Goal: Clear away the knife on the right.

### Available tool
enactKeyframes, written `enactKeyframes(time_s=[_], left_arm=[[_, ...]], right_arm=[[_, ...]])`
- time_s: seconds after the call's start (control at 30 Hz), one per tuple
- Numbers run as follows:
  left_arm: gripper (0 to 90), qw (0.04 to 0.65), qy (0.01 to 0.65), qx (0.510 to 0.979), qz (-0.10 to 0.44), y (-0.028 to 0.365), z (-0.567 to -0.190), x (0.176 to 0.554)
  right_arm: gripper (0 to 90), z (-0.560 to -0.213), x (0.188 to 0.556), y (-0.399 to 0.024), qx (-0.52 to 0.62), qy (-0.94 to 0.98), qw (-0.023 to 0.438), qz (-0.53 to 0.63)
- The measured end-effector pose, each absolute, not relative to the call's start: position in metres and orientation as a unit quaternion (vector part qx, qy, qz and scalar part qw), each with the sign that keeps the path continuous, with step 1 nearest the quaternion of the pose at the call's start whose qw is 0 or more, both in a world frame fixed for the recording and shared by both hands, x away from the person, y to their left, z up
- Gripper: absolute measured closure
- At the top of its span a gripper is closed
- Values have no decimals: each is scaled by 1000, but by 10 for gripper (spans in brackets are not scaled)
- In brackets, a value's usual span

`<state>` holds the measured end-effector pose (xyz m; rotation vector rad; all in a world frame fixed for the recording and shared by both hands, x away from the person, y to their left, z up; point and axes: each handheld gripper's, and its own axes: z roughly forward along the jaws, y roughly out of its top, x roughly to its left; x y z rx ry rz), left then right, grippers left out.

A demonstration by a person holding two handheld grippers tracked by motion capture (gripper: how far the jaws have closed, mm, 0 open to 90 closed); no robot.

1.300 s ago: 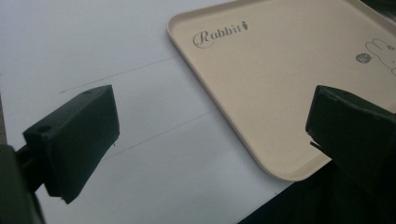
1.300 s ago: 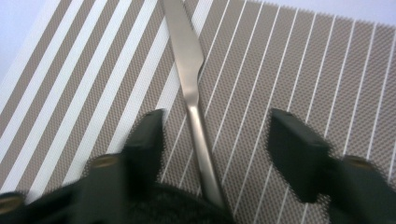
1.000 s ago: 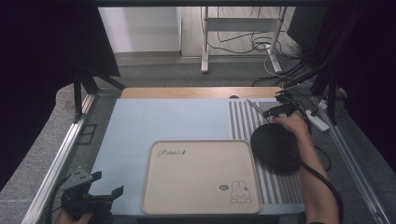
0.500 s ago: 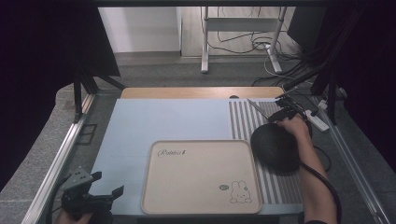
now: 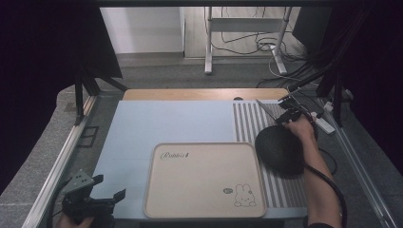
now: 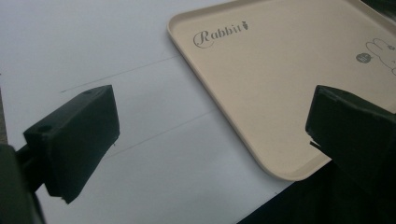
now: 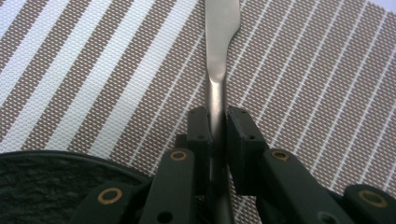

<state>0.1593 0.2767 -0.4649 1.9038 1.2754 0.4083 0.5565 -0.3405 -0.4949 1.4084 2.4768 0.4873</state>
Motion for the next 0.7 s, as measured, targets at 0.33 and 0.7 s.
enactKeyframes(time_s=[0.33,0.7], left_arm=[[29,395,504,751,161,276,-465,160],[29,396,504,751,160,276,-465,160]], right_arm=[[802,-487,553,-376,524,819,150,177],[802,-462,539,-400,542,799,159,208]])
